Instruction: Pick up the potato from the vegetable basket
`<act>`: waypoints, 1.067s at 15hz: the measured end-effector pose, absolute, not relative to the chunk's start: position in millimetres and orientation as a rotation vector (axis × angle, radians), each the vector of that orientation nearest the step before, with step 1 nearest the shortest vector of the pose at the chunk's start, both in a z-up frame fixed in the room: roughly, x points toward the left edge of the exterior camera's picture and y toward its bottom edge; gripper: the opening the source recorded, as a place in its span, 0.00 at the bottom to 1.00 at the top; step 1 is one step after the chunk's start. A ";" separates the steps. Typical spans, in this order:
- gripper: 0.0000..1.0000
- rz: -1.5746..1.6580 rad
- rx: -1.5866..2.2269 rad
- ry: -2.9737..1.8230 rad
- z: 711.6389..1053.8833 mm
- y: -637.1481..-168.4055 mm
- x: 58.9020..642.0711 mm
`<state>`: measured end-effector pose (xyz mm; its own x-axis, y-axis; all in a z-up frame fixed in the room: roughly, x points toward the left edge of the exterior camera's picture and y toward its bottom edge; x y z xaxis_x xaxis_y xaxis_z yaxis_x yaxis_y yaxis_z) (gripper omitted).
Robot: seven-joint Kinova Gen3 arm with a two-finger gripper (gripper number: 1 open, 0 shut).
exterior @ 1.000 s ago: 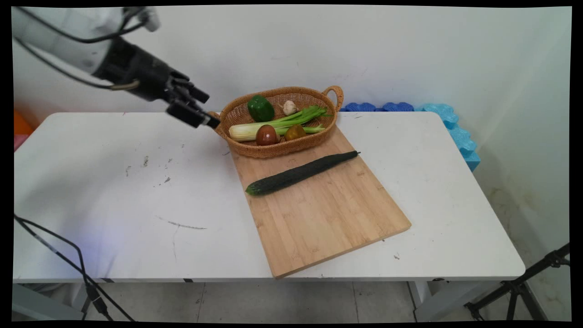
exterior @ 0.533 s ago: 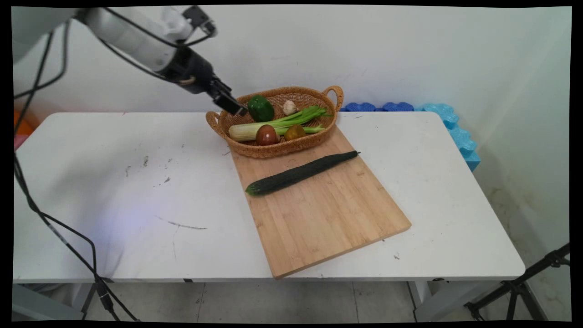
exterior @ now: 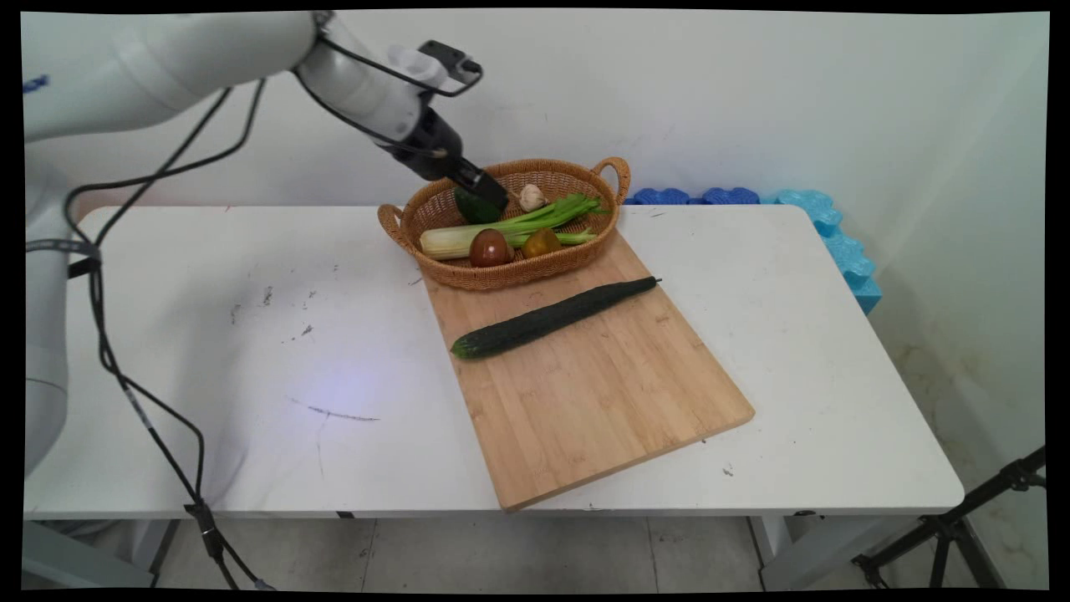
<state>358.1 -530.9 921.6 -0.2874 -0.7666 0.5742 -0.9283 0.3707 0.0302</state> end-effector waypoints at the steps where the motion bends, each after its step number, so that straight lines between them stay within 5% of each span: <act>1: 1.00 0.411 1.499 -2.116 915.2 -539.2 351.0; 16: 1.00 0.181 1.869 -1.903 855.1 -604.4 275.0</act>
<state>275.0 -604.4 855.1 0.0323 -0.9111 0.4109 -0.9723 0.0666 0.2240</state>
